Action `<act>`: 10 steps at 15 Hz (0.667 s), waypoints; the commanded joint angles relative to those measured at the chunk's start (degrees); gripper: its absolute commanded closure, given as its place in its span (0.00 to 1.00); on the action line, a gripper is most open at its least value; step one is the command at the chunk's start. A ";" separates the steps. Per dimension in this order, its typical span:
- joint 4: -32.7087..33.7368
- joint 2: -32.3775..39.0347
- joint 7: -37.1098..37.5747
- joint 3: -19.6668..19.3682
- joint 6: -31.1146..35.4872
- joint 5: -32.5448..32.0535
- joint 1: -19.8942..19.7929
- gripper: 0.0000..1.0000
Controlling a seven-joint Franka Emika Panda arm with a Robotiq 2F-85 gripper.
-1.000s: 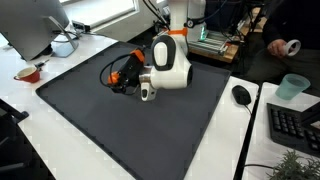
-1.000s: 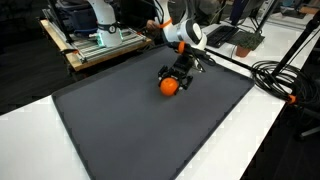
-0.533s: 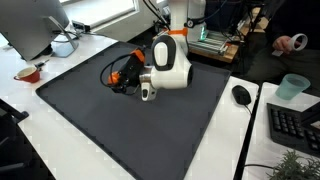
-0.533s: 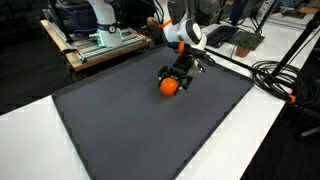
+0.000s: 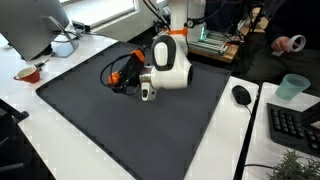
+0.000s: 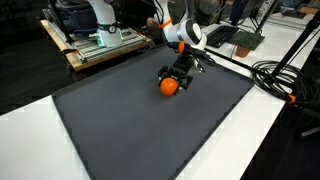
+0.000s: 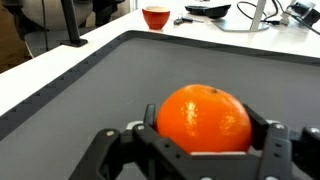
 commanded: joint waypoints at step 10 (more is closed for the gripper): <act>1.70 2.52 -0.94 -0.22 1.58 0.25 -1.05 0.45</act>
